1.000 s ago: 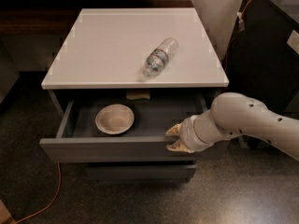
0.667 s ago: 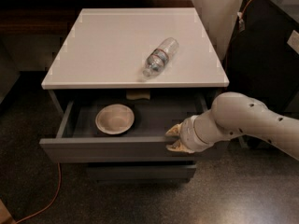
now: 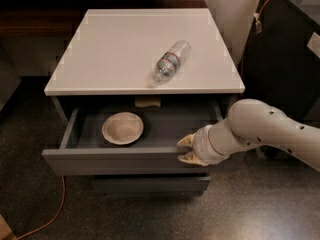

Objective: Place water bottle into top drawer

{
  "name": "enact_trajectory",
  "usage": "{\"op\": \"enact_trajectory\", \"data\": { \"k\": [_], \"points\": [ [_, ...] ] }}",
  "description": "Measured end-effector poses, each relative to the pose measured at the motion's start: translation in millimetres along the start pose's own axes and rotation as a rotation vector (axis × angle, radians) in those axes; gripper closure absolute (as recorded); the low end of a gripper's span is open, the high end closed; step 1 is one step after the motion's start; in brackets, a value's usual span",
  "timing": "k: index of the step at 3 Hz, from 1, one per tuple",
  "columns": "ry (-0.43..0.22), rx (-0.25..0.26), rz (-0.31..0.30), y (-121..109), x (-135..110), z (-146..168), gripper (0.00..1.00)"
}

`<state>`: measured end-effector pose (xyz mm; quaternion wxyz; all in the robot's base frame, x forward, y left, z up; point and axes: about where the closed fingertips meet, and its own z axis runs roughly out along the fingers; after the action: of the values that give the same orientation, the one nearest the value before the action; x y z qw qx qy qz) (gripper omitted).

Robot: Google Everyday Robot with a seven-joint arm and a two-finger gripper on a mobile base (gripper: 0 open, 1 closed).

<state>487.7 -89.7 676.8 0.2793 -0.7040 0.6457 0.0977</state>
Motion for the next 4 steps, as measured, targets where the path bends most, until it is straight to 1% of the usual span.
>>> {"op": "enact_trajectory", "data": {
  "k": [2, 3, 4],
  "points": [
    [0.0, 0.0, 0.0, 0.1, 0.0, 0.0, 1.0],
    [0.0, 0.0, 0.0, 0.1, 0.0, 0.0, 0.94],
    [0.0, 0.0, 0.0, 0.2, -0.1, -0.1, 0.72]
  ]
}}
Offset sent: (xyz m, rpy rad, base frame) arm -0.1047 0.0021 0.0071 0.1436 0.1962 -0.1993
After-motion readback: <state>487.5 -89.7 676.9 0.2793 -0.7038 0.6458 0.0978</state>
